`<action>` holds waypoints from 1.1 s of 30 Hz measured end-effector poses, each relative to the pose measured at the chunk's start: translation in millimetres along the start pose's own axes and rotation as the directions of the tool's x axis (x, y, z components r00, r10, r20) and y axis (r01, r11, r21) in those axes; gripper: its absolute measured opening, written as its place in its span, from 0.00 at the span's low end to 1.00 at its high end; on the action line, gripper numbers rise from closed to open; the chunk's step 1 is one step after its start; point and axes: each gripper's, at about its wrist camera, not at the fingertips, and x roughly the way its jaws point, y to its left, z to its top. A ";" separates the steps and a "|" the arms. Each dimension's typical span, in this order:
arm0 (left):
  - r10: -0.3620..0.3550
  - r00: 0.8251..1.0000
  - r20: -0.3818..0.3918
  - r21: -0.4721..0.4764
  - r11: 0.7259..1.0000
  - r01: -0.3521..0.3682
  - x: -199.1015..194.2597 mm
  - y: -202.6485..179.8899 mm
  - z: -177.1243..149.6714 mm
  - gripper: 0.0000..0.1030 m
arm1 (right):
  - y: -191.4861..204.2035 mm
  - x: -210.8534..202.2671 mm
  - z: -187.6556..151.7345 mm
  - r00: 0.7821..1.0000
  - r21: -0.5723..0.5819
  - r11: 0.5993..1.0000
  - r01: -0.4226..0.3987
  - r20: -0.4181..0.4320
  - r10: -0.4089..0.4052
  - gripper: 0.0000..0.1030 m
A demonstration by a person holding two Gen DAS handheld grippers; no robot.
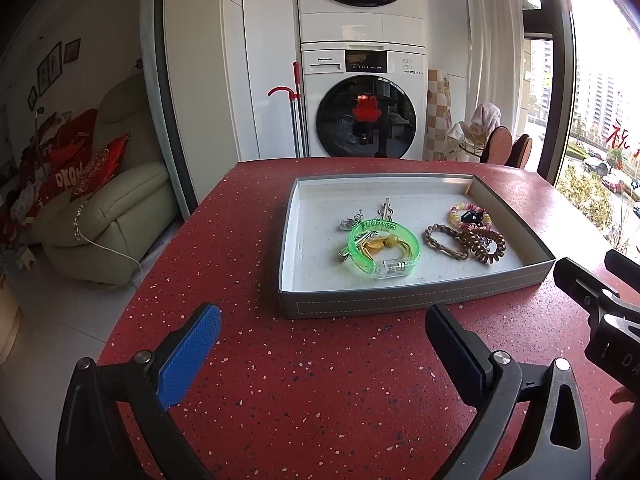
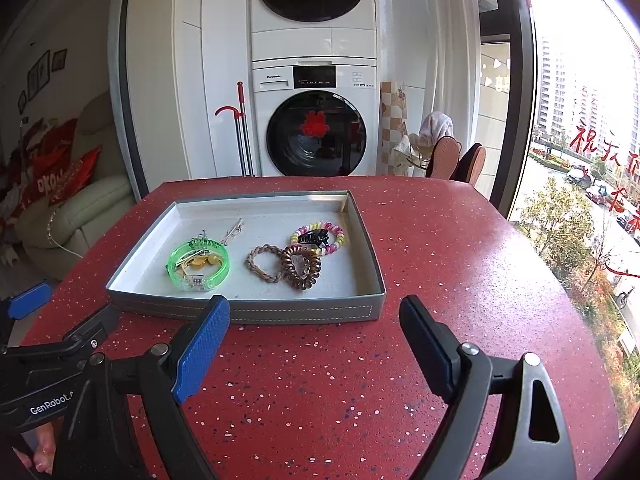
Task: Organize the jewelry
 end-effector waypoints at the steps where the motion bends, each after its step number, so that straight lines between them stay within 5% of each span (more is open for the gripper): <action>1: 0.000 1.000 0.000 0.000 1.000 0.000 -0.3 -0.5 0.0 1.00 | -0.1 0.0 0.0 1.000 0.001 1.000 -0.001 0.000 0.001 0.86; 33: -0.007 1.000 -0.010 0.002 1.000 0.007 -1.0 -2.0 -0.9 1.00 | -0.9 0.9 1.3 1.000 0.013 1.000 0.000 -0.006 0.000 0.86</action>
